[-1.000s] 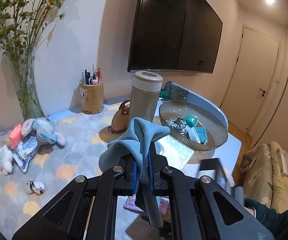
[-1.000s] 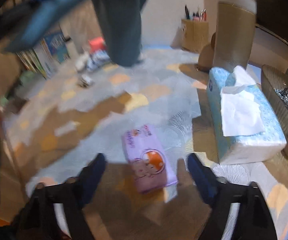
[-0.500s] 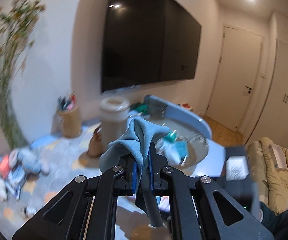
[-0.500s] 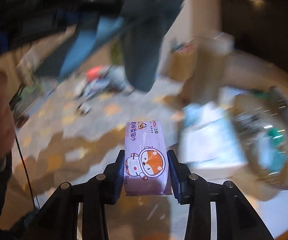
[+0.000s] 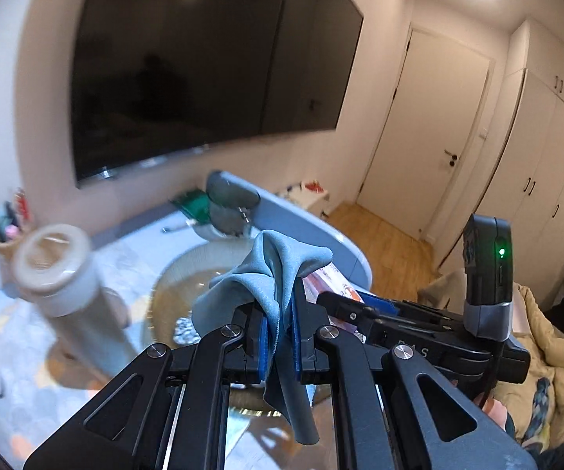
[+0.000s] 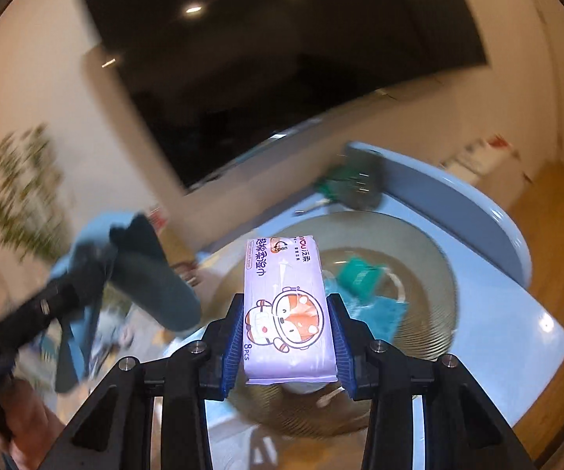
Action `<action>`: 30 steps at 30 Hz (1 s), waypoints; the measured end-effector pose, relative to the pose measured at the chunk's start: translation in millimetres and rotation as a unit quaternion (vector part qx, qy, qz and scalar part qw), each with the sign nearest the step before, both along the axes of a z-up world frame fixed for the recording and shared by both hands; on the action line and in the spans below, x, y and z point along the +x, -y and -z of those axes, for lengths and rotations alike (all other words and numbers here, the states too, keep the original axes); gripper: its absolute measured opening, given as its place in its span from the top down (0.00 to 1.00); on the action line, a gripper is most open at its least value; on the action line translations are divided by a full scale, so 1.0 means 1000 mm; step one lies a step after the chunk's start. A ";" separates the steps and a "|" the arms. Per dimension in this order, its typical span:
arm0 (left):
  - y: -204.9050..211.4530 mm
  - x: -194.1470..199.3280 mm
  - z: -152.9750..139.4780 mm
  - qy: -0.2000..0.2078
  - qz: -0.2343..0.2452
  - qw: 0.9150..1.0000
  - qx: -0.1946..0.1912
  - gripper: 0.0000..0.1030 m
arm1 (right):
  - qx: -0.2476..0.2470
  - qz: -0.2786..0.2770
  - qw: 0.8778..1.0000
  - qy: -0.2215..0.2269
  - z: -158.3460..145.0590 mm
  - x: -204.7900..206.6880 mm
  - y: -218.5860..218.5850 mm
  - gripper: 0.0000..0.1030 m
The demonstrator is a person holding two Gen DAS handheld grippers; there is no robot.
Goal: Organize soft objects
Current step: 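Lift the blue cloth and wipes pack and carry both to the glass bowl, then open both tools to drop the cloth and wipes into the bowl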
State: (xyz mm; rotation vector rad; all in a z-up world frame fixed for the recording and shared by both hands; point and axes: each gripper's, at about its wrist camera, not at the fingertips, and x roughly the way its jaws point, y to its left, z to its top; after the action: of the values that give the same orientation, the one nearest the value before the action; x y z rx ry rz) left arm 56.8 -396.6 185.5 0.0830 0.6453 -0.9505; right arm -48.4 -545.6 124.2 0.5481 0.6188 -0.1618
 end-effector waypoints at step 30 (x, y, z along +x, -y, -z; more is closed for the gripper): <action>0.037 0.034 0.038 -0.102 -0.002 0.993 0.067 0.20 | 0.005 0.061 0.998 -0.007 -0.008 -0.081 -0.001 0.36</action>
State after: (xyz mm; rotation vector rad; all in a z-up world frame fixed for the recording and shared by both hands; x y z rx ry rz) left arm 90.5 -433.5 147.1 0.1038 0.8981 -0.9186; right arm -129.1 -544.8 132.5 0.5960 0.5999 -0.2782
